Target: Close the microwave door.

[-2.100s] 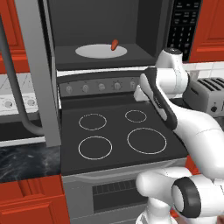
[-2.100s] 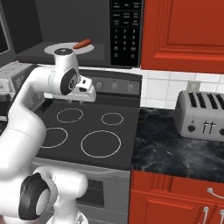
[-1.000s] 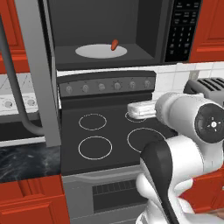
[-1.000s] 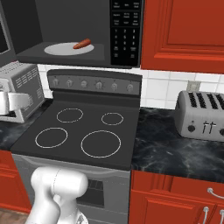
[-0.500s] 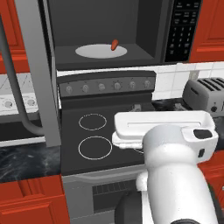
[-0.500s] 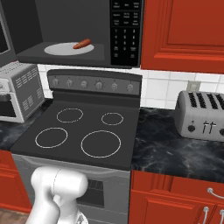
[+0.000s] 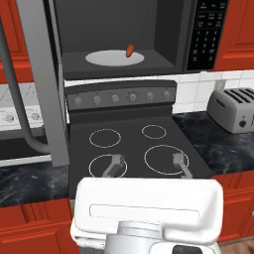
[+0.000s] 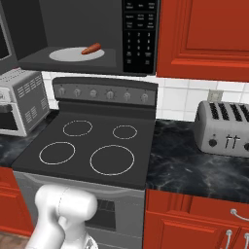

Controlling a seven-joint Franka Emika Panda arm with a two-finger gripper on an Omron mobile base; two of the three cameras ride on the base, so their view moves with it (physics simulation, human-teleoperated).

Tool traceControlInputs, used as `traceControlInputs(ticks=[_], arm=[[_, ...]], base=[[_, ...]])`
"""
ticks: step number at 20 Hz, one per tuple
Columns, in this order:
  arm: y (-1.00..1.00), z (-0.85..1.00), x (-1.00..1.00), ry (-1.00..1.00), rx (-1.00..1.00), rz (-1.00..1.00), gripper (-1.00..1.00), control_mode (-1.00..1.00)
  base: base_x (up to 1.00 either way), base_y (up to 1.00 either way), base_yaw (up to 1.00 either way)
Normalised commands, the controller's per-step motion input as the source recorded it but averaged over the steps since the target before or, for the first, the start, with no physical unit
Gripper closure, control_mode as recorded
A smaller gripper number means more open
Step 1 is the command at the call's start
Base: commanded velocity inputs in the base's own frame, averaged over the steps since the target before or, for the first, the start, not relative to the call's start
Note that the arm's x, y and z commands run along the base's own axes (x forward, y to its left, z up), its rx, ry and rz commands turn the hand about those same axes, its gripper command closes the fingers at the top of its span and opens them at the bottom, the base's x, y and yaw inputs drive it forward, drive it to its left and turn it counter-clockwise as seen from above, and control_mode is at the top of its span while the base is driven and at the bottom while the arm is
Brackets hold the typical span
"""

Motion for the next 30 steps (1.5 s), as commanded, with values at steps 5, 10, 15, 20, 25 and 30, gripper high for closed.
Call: traceControlInputs(ticks=[5, 10, 15, 20, 25, 30], arm=[[1.0, -0.26, -0.42, -0.03, -0.19, -0.24, -1.0, -1.0], [0.77, -0.33, 0.13, -0.01, -0.04, -0.12, -1.0, -1.0], [0.39, -0.58, 0.64, -0.01, 0.0, -0.01, -1.0, -1.0], [0.49, -0.5, 0.8, -0.01, 0.0, 0.0, -1.0, -1.0], [0.6, -0.26, 0.69, 0.0, -0.08, -0.01, -1.0, -1.0], [0.65, -0.15, 0.42, 0.0, -0.15, -0.06, -1.0, -1.0]], base=[[0.0, 0.0, 0.0], [0.0, 0.0, 0.0], [0.0, 0.0, 0.0], [0.0, 0.0, 0.0], [0.0, 0.0, 0.0], [0.0, 0.0, 0.0]])
